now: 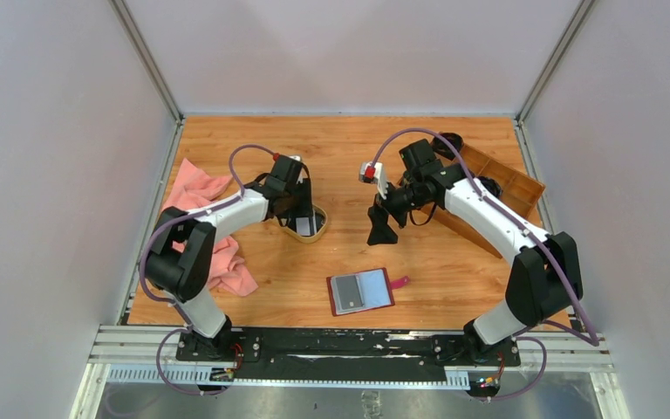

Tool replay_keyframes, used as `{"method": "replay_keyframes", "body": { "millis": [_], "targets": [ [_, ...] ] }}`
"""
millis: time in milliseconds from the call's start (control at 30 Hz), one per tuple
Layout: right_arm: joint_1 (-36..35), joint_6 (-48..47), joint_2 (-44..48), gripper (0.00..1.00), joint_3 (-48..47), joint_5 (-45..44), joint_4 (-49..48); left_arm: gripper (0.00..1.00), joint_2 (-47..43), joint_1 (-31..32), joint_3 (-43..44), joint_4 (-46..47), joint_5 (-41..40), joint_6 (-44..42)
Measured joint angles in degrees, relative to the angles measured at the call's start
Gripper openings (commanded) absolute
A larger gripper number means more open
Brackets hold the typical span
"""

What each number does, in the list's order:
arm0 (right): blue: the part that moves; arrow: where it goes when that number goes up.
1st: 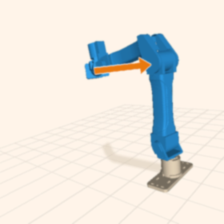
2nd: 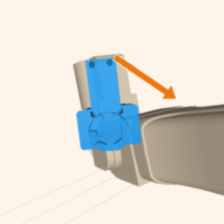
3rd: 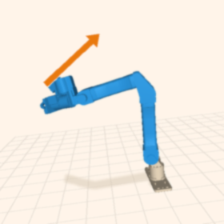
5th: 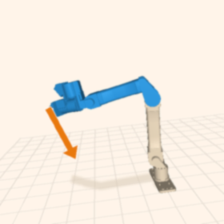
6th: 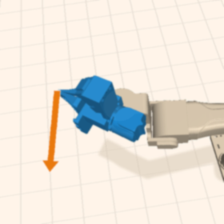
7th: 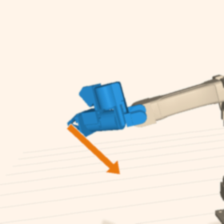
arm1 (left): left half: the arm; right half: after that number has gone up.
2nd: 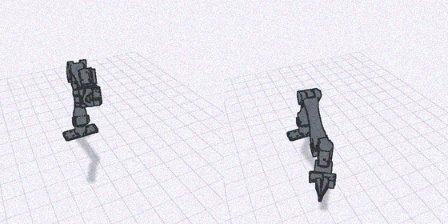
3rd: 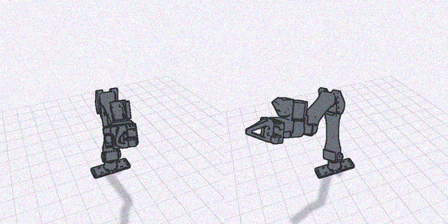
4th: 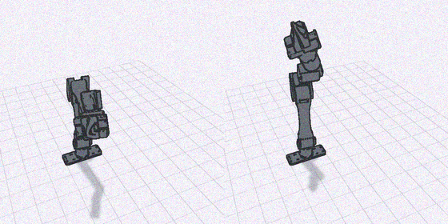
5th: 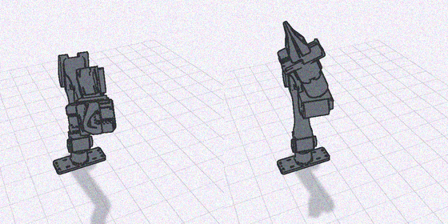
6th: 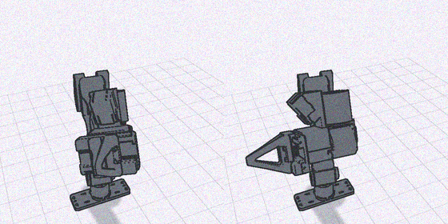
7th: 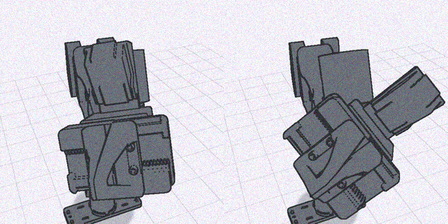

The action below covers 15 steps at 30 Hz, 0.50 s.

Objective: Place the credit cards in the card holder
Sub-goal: Pick up the credit card from the storage box.

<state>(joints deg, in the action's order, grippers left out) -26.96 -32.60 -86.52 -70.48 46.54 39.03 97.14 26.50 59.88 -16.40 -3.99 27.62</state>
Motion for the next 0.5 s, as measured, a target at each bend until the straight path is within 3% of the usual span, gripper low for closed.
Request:
{"method": "replay_keyframes", "body": {
  "millis": [500],
  "targets": [
    [0.0,0.0,-1.09,0.97,0.0,1.05,0.02,0.51,-7.37,-2.97,-9.16,13.35,12.7,8.68]
  ]
}}
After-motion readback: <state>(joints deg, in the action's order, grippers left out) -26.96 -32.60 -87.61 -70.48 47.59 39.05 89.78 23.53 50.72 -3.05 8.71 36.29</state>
